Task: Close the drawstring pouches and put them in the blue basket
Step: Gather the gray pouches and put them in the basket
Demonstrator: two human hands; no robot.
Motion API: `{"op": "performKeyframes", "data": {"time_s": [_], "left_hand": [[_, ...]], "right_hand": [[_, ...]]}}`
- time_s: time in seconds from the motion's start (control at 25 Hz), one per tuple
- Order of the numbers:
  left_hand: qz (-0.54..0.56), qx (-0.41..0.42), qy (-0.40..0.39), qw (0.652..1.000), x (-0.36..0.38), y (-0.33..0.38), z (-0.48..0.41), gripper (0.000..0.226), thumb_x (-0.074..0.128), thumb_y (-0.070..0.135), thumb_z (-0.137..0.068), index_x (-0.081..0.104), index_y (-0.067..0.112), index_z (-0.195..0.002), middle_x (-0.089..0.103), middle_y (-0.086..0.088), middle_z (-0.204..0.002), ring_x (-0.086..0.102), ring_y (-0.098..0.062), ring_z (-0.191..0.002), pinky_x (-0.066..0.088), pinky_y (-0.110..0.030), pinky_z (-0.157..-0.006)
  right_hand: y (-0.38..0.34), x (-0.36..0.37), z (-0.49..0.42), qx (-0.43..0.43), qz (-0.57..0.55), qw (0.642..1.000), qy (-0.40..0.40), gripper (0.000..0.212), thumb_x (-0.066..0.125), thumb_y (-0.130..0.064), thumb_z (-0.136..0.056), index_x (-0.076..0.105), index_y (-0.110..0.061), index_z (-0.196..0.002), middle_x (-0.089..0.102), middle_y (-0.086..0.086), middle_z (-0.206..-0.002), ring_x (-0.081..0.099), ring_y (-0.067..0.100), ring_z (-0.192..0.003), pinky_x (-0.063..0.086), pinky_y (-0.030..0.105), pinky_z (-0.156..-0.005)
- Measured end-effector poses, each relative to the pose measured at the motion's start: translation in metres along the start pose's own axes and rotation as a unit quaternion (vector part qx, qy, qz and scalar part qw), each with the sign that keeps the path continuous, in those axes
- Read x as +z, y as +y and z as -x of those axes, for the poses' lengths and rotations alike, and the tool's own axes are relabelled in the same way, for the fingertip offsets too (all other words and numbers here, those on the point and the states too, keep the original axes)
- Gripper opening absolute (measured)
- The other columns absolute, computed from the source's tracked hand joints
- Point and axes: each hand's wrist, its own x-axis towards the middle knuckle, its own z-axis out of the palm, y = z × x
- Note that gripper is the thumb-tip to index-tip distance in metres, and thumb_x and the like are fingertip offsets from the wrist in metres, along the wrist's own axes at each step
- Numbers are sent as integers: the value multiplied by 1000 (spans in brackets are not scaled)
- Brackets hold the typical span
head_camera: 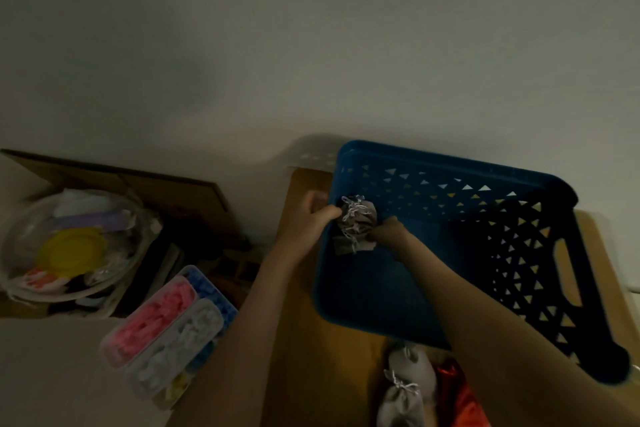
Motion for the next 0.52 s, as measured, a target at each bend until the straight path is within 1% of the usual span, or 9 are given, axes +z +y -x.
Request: {"op": "performKeyframes", "data": {"time_s": [0.12, 0.2, 0.24, 0.32, 0.36, 0.4, 0.44, 0.48, 0.52], "left_hand": [[-111, -22, 38, 993, 2, 9, 12, 30, 57, 40, -85, 51, 20, -107, 57, 1, -103, 56, -17, -94, 41, -33, -74], [-185, -5, 68, 980, 3, 15, 26, 26, 52, 36, -92, 50, 19, -111, 54, 4, -95, 52, -11, -82, 37, -29, -71], [-209, 9, 80, 975, 4, 17, 35, 26, 50, 37, -95, 50, 18, -112, 52, 5, -91, 49, -8, -75, 36, -27, -68], [-196, 29, 105, 975, 10, 16, 60, 28, 43, 42, -98, 51, 17, -108, 54, 5, -87, 46, -4, -69, 34, -24, -58], [-166, 28, 132, 977, 14, 9, 73, 34, 37, 45, -99, 52, 16, -107, 55, 5, -87, 48, -6, -70, 35, -23, -57], [-114, 21, 170, 979, 17, 1, 87, 40, 32, 46, -100, 53, 13, -108, 57, 3, -90, 53, -10, -75, 40, -26, -62], [-66, 3, 204, 977, 17, -13, 93, 45, 28, 44, -102, 54, 9, -112, 60, -3, -97, 57, -18, -85, 46, -33, -71], [-37, -18, 227, 973, 16, -26, 102, 45, 27, 39, -102, 53, 4, -115, 61, -13, -106, 59, -28, -94, 49, -41, -81], [-38, -46, 226, 972, 15, -44, 105, 39, 31, 32, -102, 52, 2, -116, 60, -19, -111, 59, -34, -99, 50, -45, -86]], "right_hand": [[-11, -11, 39, -20, 52, 998, 27, 58, 60, -13, -85, 33, 2, -134, 46, 22, -133, 48, 35, -122, 45, 42, -101], [-14, -18, 65, -44, 83, 995, 40, 47, 58, -18, -89, 41, 2, -128, 50, 21, -127, 52, 32, -115, 48, 39, -93], [-15, -21, 82, -65, 94, 992, 44, 37, 57, -21, -90, 48, 0, -119, 54, 19, -119, 55, 29, -107, 49, 36, -86], [-7, -27, 121, -139, 67, 986, 61, 19, 53, -17, -93, 58, -2, -103, 58, 14, -103, 55, 25, -91, 43, 28, -70], [1, -30, 141, -189, 22, 978, 89, 18, 49, -11, -94, 62, -3, -103, 60, 11, -98, 55, 23, -84, 41, 22, -64], [11, -34, 159, -239, -25, 963, 124, 21, 45, -7, -94, 64, -5, -103, 60, 6, -92, 54, 19, -74, 38, 16, -56], [20, -38, 179, -281, -61, 944, 162, 22, 43, -5, -94, 64, -7, -102, 59, 1, -84, 50, 13, -64, 34, 13, -49], [29, -43, 194, -312, -89, 927, 189, 21, 43, -6, -94, 64, -9, -99, 56, -3, -76, 45, 9, -57, 31, 13, -45], [37, -47, 205, -334, -111, 912, 209, 19, 44, -7, -95, 63, -11, -96, 53, -4, -71, 41, 7, -52, 30, 15, -45]]}}
